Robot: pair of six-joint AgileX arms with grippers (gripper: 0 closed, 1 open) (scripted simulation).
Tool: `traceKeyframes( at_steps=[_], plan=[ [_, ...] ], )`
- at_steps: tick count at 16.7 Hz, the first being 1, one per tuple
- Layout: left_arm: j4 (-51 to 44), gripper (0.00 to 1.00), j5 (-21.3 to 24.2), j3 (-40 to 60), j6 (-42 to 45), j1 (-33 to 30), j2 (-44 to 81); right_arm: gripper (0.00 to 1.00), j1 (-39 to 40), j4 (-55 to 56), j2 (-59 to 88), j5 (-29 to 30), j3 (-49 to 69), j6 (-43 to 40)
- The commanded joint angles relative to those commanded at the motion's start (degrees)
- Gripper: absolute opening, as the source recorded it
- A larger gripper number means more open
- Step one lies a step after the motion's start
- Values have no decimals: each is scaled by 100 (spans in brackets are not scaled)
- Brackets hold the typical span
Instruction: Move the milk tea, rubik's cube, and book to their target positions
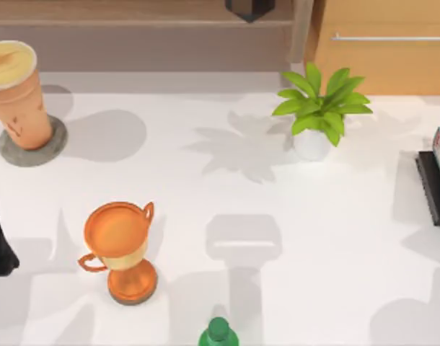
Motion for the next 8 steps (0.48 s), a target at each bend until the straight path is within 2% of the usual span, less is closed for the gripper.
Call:
traceKeyframes(
  at_steps=[8],
  plan=[
    [0,100,0,0,0,0,0,0,14,76,127,19,78,15]
  ],
)
